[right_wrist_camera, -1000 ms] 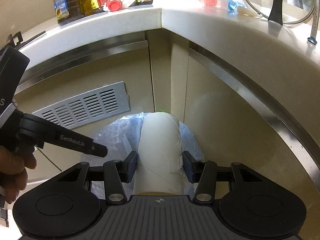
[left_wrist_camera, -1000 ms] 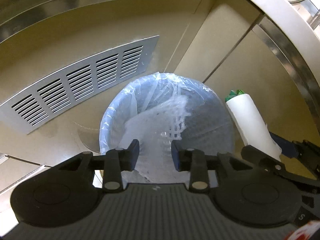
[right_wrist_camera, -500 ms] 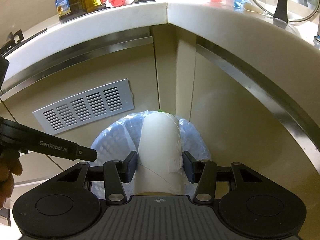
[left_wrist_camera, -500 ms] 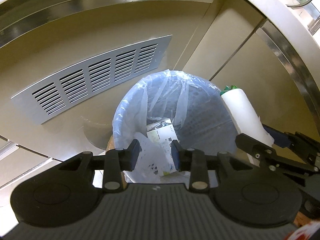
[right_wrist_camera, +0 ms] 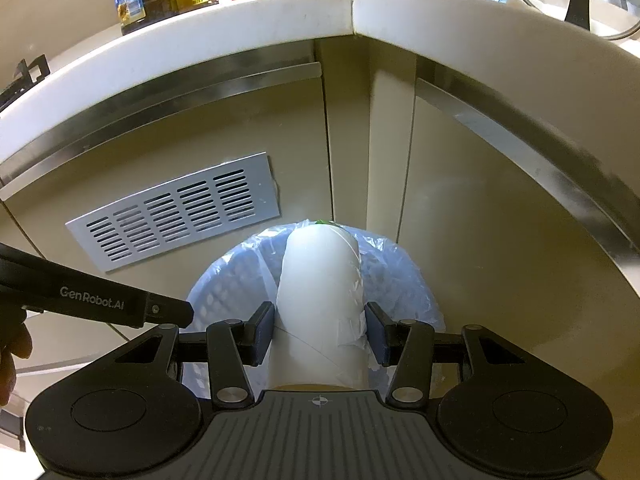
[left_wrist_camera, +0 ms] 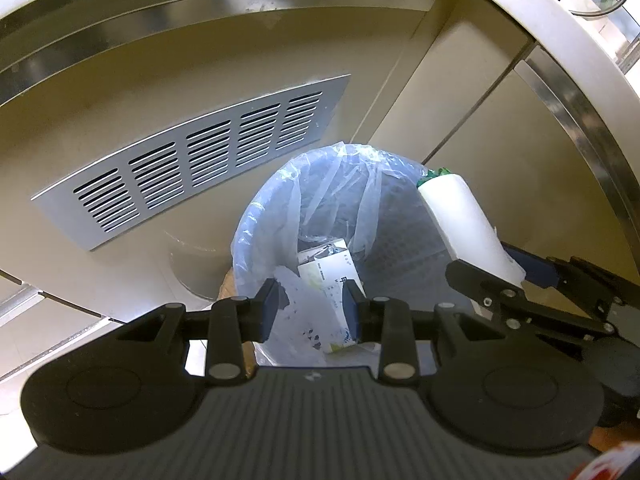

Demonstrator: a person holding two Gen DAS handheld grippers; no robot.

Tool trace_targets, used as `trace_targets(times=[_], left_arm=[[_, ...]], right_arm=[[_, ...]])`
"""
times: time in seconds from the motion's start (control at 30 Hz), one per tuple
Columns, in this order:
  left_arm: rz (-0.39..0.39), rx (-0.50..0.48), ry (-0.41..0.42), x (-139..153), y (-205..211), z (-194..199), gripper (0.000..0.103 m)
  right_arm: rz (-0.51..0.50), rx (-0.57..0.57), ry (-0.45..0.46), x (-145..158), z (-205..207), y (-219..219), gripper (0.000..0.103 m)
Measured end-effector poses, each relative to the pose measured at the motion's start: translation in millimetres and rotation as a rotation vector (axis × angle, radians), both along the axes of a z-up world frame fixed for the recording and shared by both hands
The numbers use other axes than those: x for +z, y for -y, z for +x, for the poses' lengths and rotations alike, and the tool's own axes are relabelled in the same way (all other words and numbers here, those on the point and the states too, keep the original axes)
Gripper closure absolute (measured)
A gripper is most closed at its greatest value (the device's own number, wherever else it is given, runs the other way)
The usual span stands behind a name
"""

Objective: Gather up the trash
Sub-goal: 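Open the right tool to drop the white paper cup into the bin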

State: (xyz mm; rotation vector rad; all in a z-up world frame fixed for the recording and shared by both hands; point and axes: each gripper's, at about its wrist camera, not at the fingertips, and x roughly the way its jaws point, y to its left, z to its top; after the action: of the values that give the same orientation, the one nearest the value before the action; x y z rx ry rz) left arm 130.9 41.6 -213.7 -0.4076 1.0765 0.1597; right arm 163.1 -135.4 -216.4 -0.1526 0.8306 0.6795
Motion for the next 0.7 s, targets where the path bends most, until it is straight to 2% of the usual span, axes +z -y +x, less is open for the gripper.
trace_targets(times=[0.7], left_arm=[[0.0,0.01,-0.006,0,-12,-2,0.073]], right_arm=[[0.015,-0.041,-0.033,-14,13,-7,0.054]])
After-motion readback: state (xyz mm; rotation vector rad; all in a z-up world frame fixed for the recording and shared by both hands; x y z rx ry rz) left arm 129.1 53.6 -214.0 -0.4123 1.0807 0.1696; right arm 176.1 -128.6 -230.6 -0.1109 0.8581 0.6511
